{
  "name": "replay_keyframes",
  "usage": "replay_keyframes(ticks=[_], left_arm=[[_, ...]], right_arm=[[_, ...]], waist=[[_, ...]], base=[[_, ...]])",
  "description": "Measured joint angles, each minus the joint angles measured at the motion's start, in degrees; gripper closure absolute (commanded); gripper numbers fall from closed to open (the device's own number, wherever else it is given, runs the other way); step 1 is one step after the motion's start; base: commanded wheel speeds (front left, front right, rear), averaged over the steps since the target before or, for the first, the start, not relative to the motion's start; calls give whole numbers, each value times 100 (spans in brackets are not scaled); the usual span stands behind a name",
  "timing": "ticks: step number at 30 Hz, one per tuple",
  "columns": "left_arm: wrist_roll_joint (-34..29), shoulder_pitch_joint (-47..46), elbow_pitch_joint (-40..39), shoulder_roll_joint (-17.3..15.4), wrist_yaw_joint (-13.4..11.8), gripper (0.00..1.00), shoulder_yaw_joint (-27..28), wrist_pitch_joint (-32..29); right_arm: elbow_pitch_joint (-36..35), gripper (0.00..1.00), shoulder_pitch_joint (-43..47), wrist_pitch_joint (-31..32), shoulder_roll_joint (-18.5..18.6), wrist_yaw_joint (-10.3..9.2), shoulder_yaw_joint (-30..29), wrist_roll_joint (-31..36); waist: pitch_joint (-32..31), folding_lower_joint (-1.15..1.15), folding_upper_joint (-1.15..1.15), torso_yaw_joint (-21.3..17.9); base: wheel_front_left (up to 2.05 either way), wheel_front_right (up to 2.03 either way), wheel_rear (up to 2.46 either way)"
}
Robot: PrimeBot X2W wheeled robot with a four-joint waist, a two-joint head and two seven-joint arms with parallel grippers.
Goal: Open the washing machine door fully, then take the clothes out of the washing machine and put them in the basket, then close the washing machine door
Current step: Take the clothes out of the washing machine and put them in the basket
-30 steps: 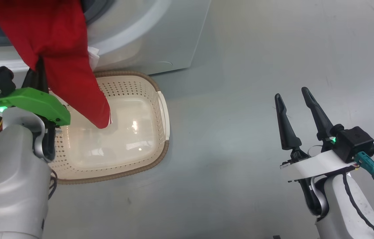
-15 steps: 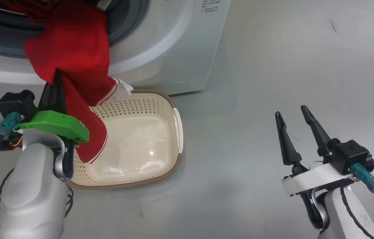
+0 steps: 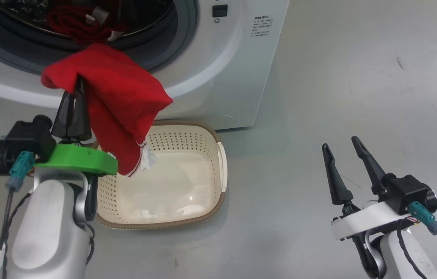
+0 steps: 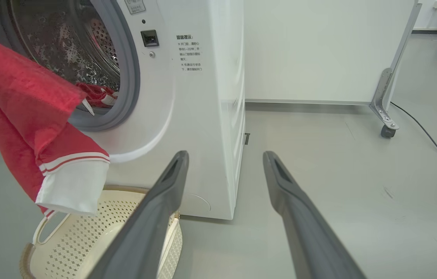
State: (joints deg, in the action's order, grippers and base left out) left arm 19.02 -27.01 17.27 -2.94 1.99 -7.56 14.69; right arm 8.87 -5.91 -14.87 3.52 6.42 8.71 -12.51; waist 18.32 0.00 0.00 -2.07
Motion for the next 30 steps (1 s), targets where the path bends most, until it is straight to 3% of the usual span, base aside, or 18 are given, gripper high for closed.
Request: replay_keyframes(ticks=[14,30], left_arm=[[-3,1083,-321,38,-101,100,-353,0],[37,1090,159,38,-277,100,-309,-2]], right_arm=[[-110,0,63,0,1,5,83,7],[-290,0,-51,0,-14,8,172,-5]], waist=[[75,0,0,16],[637,0,0,-338]], base=[[0,0,0],[0,0,0]])
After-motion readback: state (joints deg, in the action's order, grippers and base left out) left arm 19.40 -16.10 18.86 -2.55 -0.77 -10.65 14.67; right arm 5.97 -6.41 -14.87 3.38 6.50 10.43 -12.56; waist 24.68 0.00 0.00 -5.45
